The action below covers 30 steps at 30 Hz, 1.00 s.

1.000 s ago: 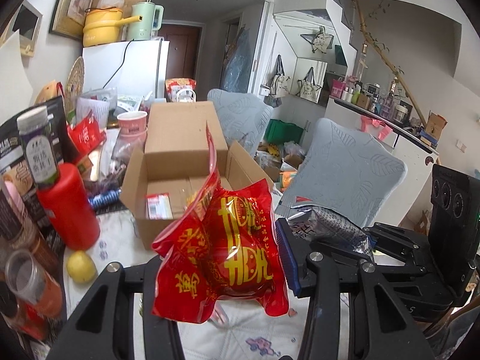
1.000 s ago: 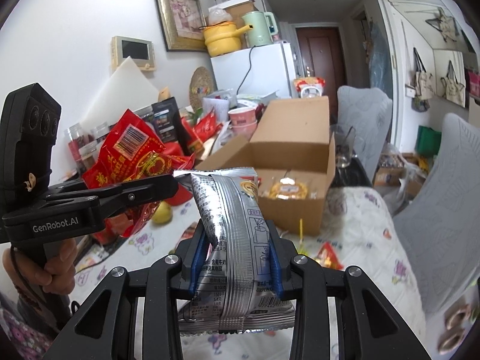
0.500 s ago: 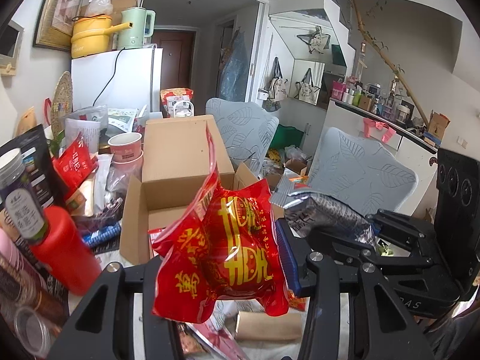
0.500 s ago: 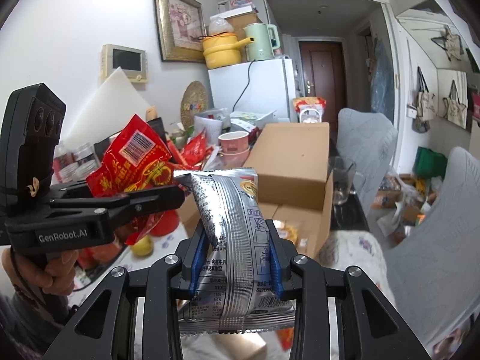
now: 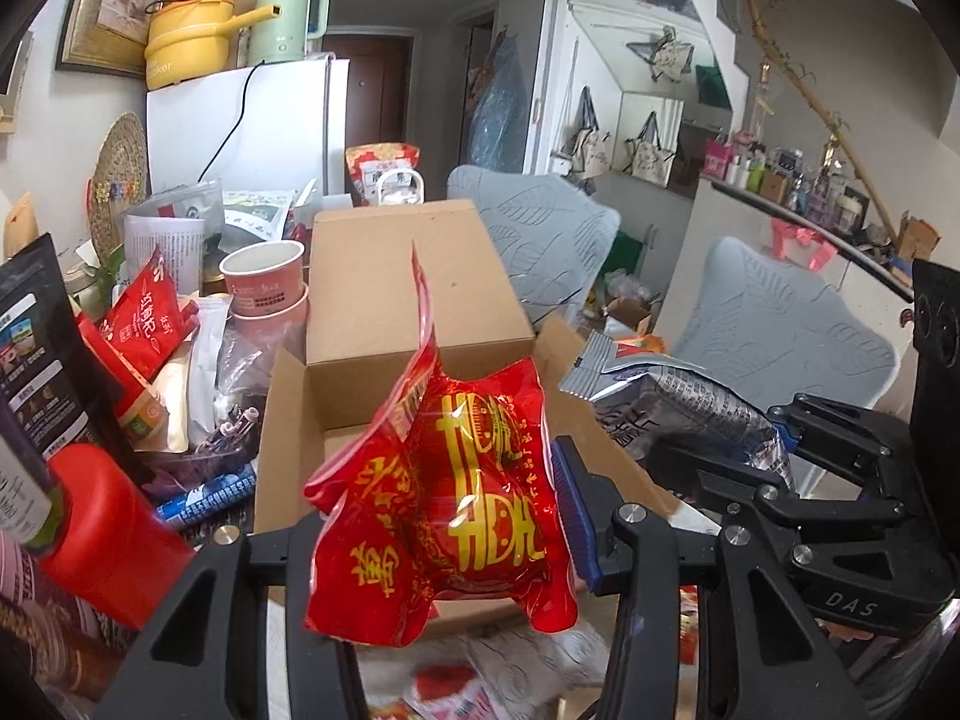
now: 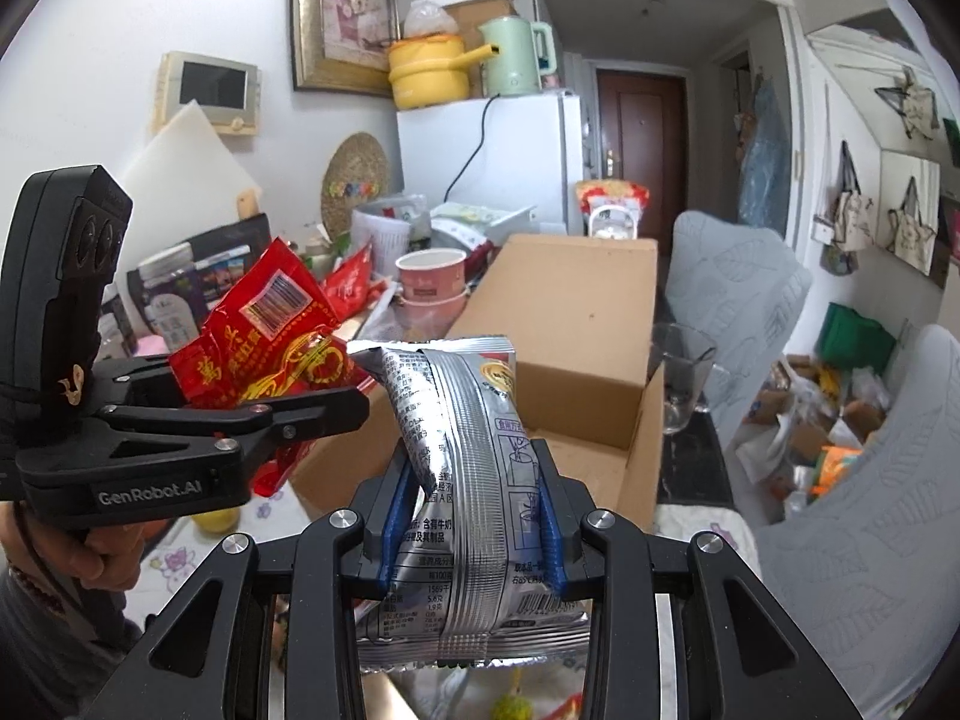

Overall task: Organize snacks
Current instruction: 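Carry the red bag and silver bag with both tools over the open cardboard box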

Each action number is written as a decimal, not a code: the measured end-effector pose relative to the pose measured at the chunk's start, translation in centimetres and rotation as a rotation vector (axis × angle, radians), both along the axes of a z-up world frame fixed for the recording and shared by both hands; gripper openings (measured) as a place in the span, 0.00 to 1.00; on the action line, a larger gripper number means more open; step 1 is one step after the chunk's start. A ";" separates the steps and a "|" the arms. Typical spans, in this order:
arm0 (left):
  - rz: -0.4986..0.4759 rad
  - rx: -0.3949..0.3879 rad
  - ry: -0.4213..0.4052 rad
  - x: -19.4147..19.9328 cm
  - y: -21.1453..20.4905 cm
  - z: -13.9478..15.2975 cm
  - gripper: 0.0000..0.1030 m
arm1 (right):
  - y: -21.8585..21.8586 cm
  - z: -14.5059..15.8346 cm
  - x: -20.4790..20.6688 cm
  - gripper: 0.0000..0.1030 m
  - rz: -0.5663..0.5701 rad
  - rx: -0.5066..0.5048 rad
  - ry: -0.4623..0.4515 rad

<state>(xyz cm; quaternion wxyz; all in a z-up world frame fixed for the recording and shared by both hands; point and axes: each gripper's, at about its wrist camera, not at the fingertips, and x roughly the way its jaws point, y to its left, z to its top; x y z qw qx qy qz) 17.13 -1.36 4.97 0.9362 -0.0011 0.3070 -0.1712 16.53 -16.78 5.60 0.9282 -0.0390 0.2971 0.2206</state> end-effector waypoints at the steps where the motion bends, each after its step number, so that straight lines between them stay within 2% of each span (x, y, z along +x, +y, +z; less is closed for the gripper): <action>1: 0.002 -0.001 0.010 0.6 0.1 -0.3 0.44 | 0.1 -0.3 0.6 0.34 0.001 -0.005 0.008; 7: -0.019 -0.034 0.071 3.5 0.2 -1.9 0.44 | 0.5 -1.9 3.4 0.34 0.000 -0.018 0.049; 15: -0.006 0.017 0.104 6.7 -0.6 -3.2 0.44 | 0.8 -3.8 7.0 0.34 -0.032 -0.036 0.090; 21: 0.007 0.025 0.145 9.4 -0.9 -4.4 0.44 | 1.2 -4.7 9.8 0.34 -0.056 -0.076 0.120; 30: 0.039 0.078 0.197 12.7 -1.7 -6.0 0.44 | 0.8 -6.6 13.7 0.34 -0.092 -0.104 0.227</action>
